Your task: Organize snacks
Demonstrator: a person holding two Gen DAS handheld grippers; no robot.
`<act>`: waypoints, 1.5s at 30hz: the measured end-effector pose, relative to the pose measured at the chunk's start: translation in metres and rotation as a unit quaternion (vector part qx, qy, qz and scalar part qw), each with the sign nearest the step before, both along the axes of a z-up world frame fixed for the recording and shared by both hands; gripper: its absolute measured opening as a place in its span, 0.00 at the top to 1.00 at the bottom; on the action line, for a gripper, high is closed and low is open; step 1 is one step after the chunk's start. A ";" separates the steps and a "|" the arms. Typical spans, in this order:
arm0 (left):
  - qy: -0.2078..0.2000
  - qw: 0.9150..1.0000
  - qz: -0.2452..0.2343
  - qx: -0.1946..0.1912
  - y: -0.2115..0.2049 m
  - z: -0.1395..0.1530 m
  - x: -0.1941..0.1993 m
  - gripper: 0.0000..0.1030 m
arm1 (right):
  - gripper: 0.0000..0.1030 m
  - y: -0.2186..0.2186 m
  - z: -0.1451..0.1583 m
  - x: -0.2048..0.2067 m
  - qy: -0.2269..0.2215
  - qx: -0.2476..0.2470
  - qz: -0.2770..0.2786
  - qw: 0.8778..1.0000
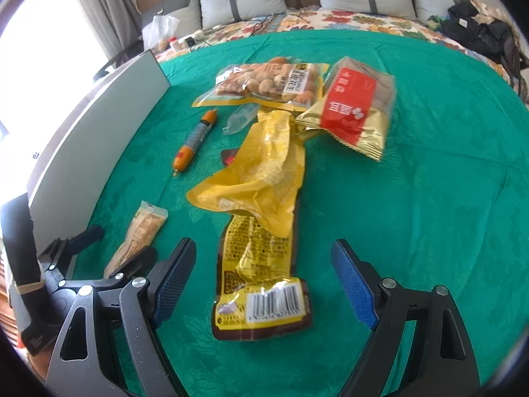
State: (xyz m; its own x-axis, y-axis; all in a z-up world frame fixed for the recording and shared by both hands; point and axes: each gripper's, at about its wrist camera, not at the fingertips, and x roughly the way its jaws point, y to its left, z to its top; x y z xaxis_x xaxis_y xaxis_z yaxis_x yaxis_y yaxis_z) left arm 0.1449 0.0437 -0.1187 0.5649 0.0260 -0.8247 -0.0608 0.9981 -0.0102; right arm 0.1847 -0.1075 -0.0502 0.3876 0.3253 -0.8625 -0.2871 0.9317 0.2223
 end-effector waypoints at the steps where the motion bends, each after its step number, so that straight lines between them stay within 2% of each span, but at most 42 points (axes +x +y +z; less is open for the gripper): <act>1: 0.000 1.000 0.000 0.000 0.000 0.000 0.000 0.00 | 0.19 0.009 -0.003 0.000 -0.010 -0.029 0.008 0.999; 2: 0.000 1.000 -0.001 0.000 0.000 -0.001 0.000 0.00 | 0.22 0.017 -0.004 -0.001 -0.019 -0.060 0.020 0.998; 3: 0.000 1.000 0.000 -0.001 0.000 0.001 -0.001 0.00 | 0.44 0.019 -0.005 -0.005 -0.026 -0.093 0.020 0.995; 7: 0.000 1.000 0.000 0.000 0.000 0.001 -0.001 0.00 | 0.48 -0.008 -0.003 -0.025 0.007 -0.087 0.026 0.996; 9: 0.001 1.000 -0.002 0.000 0.000 0.001 -0.001 0.00 | 0.48 -0.037 -0.001 -0.040 0.030 -0.048 0.000 0.998; 11: 0.011 1.000 -0.020 0.002 -0.002 0.003 0.000 0.00 | 0.48 -0.072 0.004 -0.052 0.054 0.012 -0.044 0.998; 12: 0.021 0.999 -0.029 -0.001 -0.002 0.004 0.001 0.02 | 0.49 -0.089 0.005 -0.059 0.064 0.046 -0.066 0.995; 13: 0.027 0.999 -0.038 -0.002 -0.003 0.006 0.001 0.12 | 0.49 -0.105 0.006 -0.066 0.074 0.089 -0.090 0.989; 14: 0.029 0.998 -0.052 -0.001 -0.006 0.010 0.000 0.21 | 0.49 -0.119 0.006 -0.074 0.081 0.133 -0.111 0.982; 16: 0.034 0.996 -0.084 0.000 -0.014 0.019 -0.002 0.79 | 0.48 -0.143 0.001 -0.089 0.097 0.223 -0.145 0.959; 17: 0.042 0.995 -0.092 -0.007 -0.015 0.021 -0.003 0.79 | 0.48 -0.151 -0.003 -0.096 0.103 0.269 -0.156 0.945; 20: 0.034 0.992 -0.087 -0.080 -0.004 0.032 -0.013 0.79 | 0.48 -0.163 -0.014 -0.110 0.123 0.392 -0.173 0.895; 21: 0.027 0.990 -0.085 -0.108 0.001 0.037 -0.019 0.79 | 0.48 -0.164 -0.015 -0.111 0.125 0.419 -0.175 0.882; 22: 0.021 0.988 -0.082 -0.131 0.005 0.042 -0.025 0.79 | 0.48 -0.164 -0.013 -0.112 0.122 0.432 -0.174 0.876; 23: 0.017 0.986 -0.078 -0.147 0.008 0.048 -0.030 0.79 | 0.48 -0.162 -0.009 -0.113 0.114 0.427 -0.170 0.881; 26: 0.006 0.979 -0.067 -0.190 0.019 0.066 -0.046 0.79 | 0.48 -0.147 0.008 -0.113 0.089 0.353 -0.146 0.920; 27: 0.002 0.977 -0.065 -0.204 0.024 0.073 -0.052 0.79 | 0.48 -0.141 0.011 -0.113 0.087 0.341 -0.140 0.926; 30: -0.021 0.970 -0.059 -0.234 0.041 0.100 -0.070 0.79 | 0.48 -0.121 0.024 -0.112 0.088 0.332 -0.123 0.931; 34: -0.058 0.966 -0.036 -0.248 0.084 0.142 -0.088 0.79 | 0.48 -0.072 0.063 -0.099 0.070 0.328 -0.063 0.940; 36: -0.075 0.968 -0.012 -0.237 0.117 0.159 -0.095 0.79 | 0.48 -0.037 0.093 -0.092 0.059 0.337 -0.025 0.939; 39: -0.097 0.976 0.041 -0.192 0.171 0.176 -0.101 0.79 | 0.48 0.030 0.136 -0.087 0.036 0.344 0.047 0.937; 41: -0.098 0.978 0.082 -0.162 0.208 0.177 -0.103 0.79 | 0.47 0.079 0.159 -0.084 0.030 0.350 0.089 0.932; 44: -0.091 0.981 0.132 -0.108 0.252 0.168 -0.106 0.79 | 0.47 0.149 0.173 -0.080 0.024 0.347 0.122 0.930; 45: -0.086 0.982 0.146 -0.089 0.263 0.161 -0.109 0.74 | 0.45 0.168 0.174 -0.078 0.020 0.344 0.125 0.931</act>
State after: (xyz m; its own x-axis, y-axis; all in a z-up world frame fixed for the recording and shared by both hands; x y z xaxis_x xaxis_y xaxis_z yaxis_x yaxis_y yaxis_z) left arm 0.0355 0.3071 0.0427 0.6868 0.0706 -0.7234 -0.3251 0.9200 -0.2188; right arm 0.1070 0.0609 0.1242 0.1973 0.8811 -0.4298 -0.4541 0.4707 0.7565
